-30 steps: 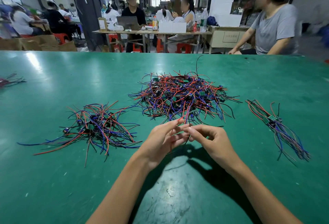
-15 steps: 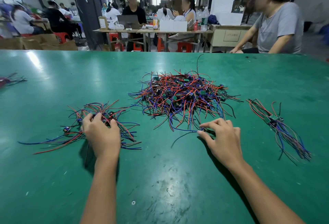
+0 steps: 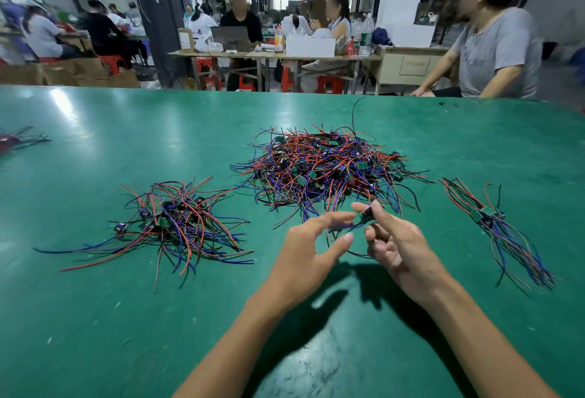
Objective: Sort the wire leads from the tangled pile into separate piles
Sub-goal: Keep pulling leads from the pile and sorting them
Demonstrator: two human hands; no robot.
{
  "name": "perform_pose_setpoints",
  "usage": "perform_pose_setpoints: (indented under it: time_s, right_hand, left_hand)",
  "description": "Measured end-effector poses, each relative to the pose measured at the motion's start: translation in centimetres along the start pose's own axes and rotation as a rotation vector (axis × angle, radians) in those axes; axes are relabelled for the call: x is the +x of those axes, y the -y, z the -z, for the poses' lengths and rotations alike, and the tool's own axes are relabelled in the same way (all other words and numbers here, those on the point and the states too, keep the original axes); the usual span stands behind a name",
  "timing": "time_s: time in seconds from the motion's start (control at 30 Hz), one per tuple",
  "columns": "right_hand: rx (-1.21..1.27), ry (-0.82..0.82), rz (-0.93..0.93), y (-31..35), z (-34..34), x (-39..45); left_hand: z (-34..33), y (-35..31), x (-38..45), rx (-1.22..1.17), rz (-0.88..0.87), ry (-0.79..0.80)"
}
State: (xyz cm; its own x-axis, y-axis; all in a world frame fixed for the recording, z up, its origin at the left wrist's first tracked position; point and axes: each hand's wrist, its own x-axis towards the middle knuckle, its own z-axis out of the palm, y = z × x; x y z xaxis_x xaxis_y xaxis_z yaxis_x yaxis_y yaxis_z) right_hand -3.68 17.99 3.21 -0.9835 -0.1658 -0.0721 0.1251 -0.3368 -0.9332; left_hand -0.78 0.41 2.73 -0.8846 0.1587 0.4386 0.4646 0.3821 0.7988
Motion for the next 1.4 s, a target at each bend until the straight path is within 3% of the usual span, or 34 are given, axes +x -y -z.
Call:
perform_pose_setpoints:
  time_s: [0.13, 0.33, 0.43, 0.57, 0.7, 0.8, 0.93, 1.0, 1.07, 1.13, 1.2, 1.23, 1.3, 1.4]
  right_hand:
    - [0.013, 0.042, 0.026, -0.1, -0.2, -0.1]
    - [-0.189, -0.268, 0.159, 0.0, 0.0, 0.0]
    - [-0.082, -0.330, 0.188, 0.6, 0.6, 0.0]
    - [0.103, -0.209, 0.146, 1.7, 0.7, -0.2]
    - [0.044, -0.133, 0.100, 1.7, 0.5, -0.4]
    - [0.049, -0.036, 0.129, 1.1, 0.4, -0.4]
    - [-0.056, 0.147, 0.165, 0.3, 0.9, -0.2]
    - [-0.085, 0.136, 0.189, 0.1, 0.8, 0.0]
    - [-0.270, 0.002, 0.251, -0.1, 0.6, 0.0]
    - [-0.715, -0.180, 0.332, -0.9, 0.6, 0.0]
    - [-1.098, -0.220, 0.325, -1.9, 0.5, -0.2]
    - [-1.219, -0.190, 0.304, -2.4, 0.2, -0.3]
    - [-1.349, -0.160, 0.310, -3.1, -0.3, -0.3]
    - [-1.390, -0.218, 0.358, -2.9, -0.4, -0.1]
  left_hand:
    - [-0.1, 0.4, 0.1, 0.006, 0.023, -0.092]
    - [0.0, 0.9, 0.4, -0.002, 0.055, -0.176]
    - [0.1, 1.1, 0.6, -0.101, 0.127, -0.193]
    - [-0.3, 0.2, 0.3, -0.330, 0.204, -0.141]
    - [-0.4, 0.1, 0.0, -0.227, 0.163, -0.033]
    - [-0.7, -0.2, -0.1, -0.310, 0.188, 0.189]
    - [-1.1, -0.6, -0.3, -0.511, 0.216, 0.228]
    - [-0.2, -0.6, 0.0, -0.547, 0.237, 0.151]
    - [1.5, -0.5, 0.6, -0.578, 0.252, 0.026]
    - [3.6, -0.2, 1.2, -0.683, 0.287, -0.155]
    - [5.9, 0.9, 1.6, -0.734, 0.325, -0.405]
    - [7.0, 1.6, 1.6, -0.673, 0.348, -0.547]
    - [8.9, 3.5, 1.0, -0.291, 0.428, -0.794]
    - [11.1, 5.7, -0.4, 0.333, 0.600, -0.948]
